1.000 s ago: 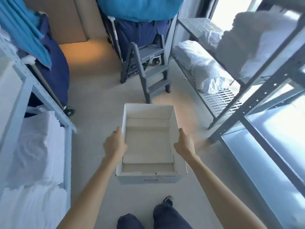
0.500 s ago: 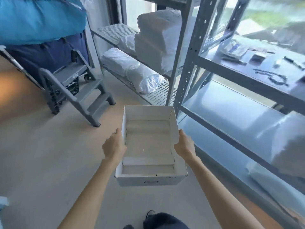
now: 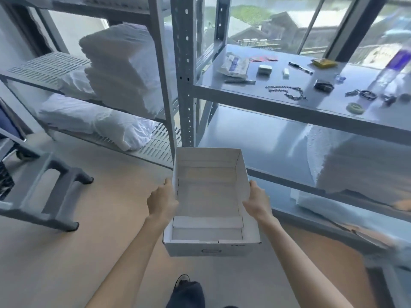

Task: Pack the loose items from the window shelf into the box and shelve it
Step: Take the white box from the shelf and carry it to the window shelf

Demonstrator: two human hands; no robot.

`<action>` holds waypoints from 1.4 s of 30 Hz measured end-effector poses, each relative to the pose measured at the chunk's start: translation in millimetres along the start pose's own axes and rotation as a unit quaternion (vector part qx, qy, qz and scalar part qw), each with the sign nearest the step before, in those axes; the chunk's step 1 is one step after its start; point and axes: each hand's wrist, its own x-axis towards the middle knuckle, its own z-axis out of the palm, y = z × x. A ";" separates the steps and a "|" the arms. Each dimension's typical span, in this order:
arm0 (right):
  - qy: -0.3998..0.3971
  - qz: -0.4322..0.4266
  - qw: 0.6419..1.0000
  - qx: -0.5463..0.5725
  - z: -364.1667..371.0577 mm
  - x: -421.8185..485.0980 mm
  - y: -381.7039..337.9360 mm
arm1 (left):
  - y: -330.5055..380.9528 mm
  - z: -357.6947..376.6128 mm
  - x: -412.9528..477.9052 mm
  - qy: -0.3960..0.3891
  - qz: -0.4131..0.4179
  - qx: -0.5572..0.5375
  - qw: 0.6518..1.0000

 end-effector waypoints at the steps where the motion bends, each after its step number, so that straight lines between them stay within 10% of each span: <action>1: 0.007 0.010 1.000 0.004 0.5 4.1 -4.7 | 0.1 -3.2 12.2 -0.002 0.012 0.001 1.000; 21: 0.134 0.083 0.987 -0.009 -80.0 103.9 -64.7 | 79.9 -79.4 185.4 0.038 0.191 -0.002 0.981; 42: 0.169 -0.019 0.985 -0.036 -214.6 206.0 -80.3 | 192.1 -152.5 264.2 0.141 0.172 0.017 0.975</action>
